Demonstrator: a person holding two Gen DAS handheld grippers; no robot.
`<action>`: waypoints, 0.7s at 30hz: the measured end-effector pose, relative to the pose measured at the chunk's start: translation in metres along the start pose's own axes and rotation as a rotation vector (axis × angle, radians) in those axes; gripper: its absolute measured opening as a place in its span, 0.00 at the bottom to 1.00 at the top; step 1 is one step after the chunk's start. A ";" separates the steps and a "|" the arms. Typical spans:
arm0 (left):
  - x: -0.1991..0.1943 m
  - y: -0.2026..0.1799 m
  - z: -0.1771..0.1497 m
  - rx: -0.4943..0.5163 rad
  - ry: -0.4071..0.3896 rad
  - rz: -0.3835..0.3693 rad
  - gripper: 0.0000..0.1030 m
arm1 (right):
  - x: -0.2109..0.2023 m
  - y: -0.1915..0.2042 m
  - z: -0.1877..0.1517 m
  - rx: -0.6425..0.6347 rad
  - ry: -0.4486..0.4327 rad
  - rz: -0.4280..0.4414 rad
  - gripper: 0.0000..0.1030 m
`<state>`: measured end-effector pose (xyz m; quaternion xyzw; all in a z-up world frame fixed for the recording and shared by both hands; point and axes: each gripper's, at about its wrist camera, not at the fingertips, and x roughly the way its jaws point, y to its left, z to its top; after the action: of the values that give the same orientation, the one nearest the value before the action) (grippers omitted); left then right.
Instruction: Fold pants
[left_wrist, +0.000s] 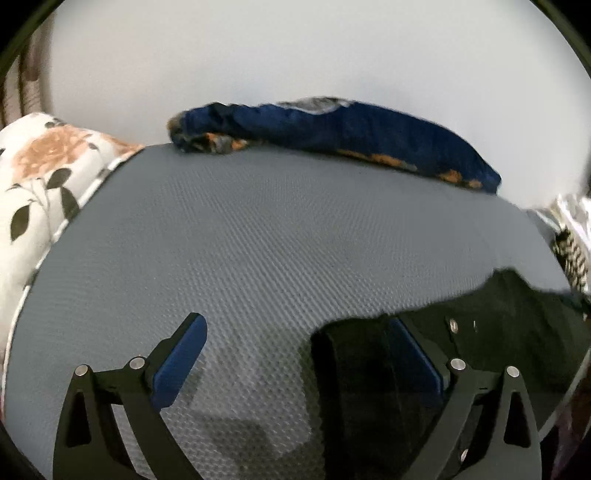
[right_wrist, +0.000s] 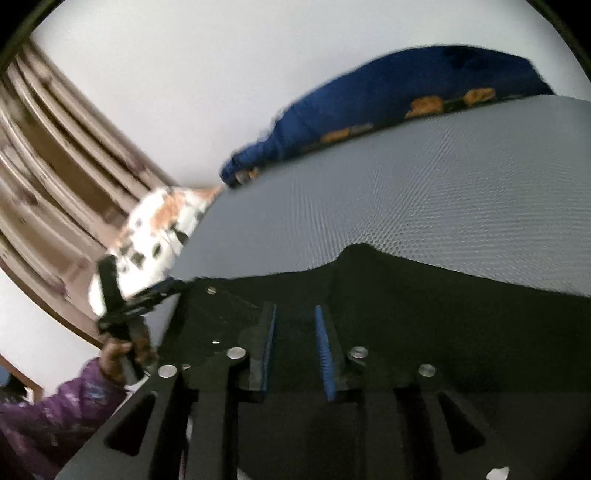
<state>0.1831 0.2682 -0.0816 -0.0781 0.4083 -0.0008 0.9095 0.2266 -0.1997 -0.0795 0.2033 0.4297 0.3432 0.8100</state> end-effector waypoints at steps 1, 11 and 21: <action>-0.003 0.003 0.004 -0.015 -0.008 0.010 0.96 | -0.021 -0.008 -0.007 0.039 -0.024 0.014 0.24; -0.041 -0.081 -0.002 -0.014 -0.116 -0.062 0.96 | -0.279 -0.162 -0.145 0.595 -0.369 -0.326 0.27; 0.021 -0.208 -0.080 0.226 0.070 -0.091 0.96 | -0.340 -0.233 -0.202 0.783 -0.603 -0.246 0.42</action>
<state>0.1504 0.0504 -0.1197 0.0063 0.4331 -0.0906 0.8968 0.0122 -0.5996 -0.1466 0.5297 0.2940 -0.0156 0.7955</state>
